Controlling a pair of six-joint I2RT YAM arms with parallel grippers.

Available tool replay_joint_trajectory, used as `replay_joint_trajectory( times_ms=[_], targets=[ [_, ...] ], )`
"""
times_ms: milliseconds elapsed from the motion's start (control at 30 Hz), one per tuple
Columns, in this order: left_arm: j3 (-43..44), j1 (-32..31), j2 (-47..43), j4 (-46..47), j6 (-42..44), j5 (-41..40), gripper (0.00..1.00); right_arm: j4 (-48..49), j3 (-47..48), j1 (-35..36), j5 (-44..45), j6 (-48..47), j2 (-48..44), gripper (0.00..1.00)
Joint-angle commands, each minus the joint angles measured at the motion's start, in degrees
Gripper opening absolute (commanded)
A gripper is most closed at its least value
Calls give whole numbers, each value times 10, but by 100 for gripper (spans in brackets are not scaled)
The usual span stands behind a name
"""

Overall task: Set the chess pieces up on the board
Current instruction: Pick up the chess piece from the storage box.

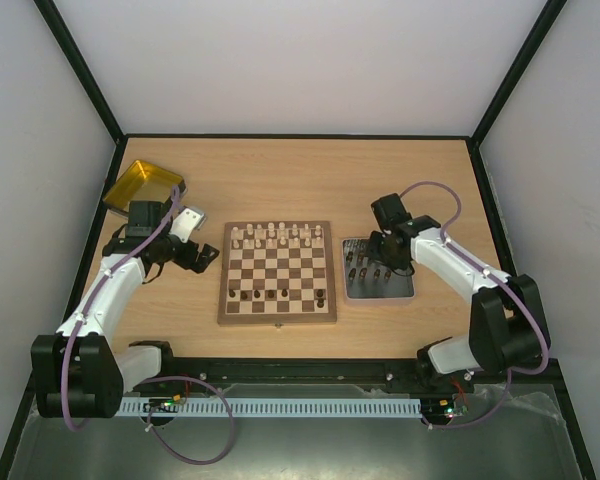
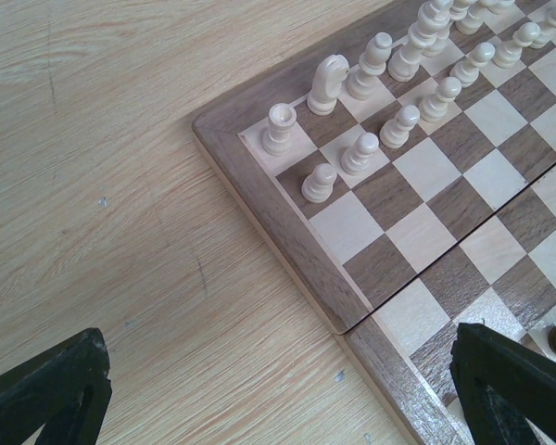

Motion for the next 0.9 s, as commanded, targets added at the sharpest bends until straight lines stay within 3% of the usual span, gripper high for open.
replay_joint_trajectory(
  times_ms=[0,867],
  targets=[
    [-5,-2,-2,3,-1,8,99,21,-25,-6,-14,12,8,25],
    [-6,-4,-4,2,1,16,100,49,-60,-11,-6,26,30,22]
  ],
)
